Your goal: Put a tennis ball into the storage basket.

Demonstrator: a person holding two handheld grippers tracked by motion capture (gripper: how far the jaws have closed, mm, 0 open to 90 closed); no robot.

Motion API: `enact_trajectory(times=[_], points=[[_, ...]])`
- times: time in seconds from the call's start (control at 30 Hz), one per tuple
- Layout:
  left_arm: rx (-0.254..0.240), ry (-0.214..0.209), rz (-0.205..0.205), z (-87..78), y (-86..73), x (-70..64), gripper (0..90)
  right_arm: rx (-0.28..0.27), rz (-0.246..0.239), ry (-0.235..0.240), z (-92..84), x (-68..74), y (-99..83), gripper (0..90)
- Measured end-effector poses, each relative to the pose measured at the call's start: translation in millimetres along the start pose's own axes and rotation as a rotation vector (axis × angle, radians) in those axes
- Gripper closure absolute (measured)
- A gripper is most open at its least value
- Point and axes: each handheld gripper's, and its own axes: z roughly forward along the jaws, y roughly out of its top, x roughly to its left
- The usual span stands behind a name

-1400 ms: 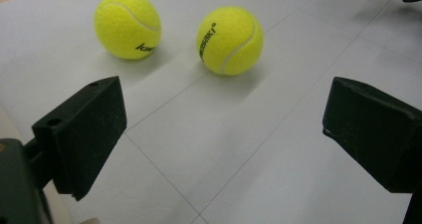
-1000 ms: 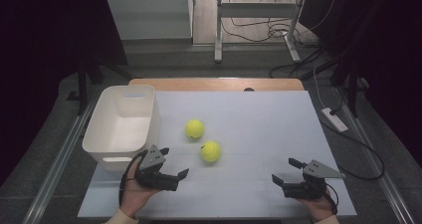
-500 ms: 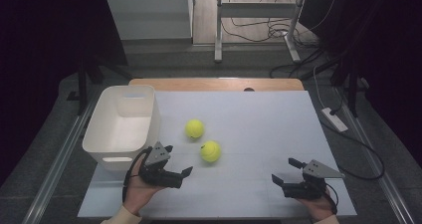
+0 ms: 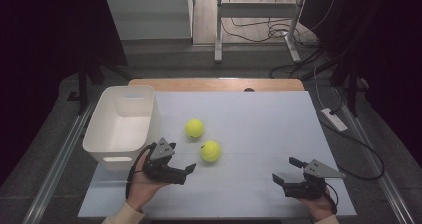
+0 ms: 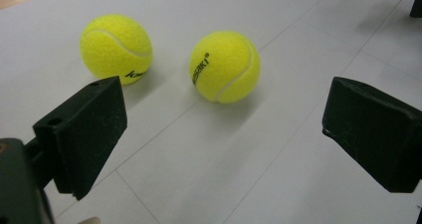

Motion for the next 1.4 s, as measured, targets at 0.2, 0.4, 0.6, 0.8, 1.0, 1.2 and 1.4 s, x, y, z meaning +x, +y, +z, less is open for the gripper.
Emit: enact_trajectory(times=[0.2,0.4,0.6,0.8,1.0,1.2,1.4], points=[[0.009,-0.009,-0.006,5.1,5.3,0.6,4.5,-0.001,-0.002,-0.002,0.0,0.2,0.2,10.4],[0.012,0.001,0.003,7.7,14.1,-0.5,4.2,-0.006,-0.011,-0.005,-0.4,1.4,1.0,10.4],[0.012,0.006,0.008,10.5,24.2,-0.1,4.1,-0.006,-0.01,-0.003,-0.3,1.0,0.4,10.5],[0.032,0.017,0.004,16.8,30.0,4.3,3.7,0.0,-0.009,-0.005,0.0,0.4,-0.1,10.5],[0.05,0.025,-0.008,22.6,33.2,9.1,3.4,0.003,-0.012,-0.003,0.7,0.9,-0.1,10.7],[0.064,0.028,-0.009,29.7,39.8,12.7,3.2,0.004,-0.013,-0.003,0.9,0.8,-0.4,10.7],[0.078,0.026,-0.014,36.9,46.3,16.2,3.0,0.002,-0.014,-0.006,0.3,0.6,-0.4,10.7]])
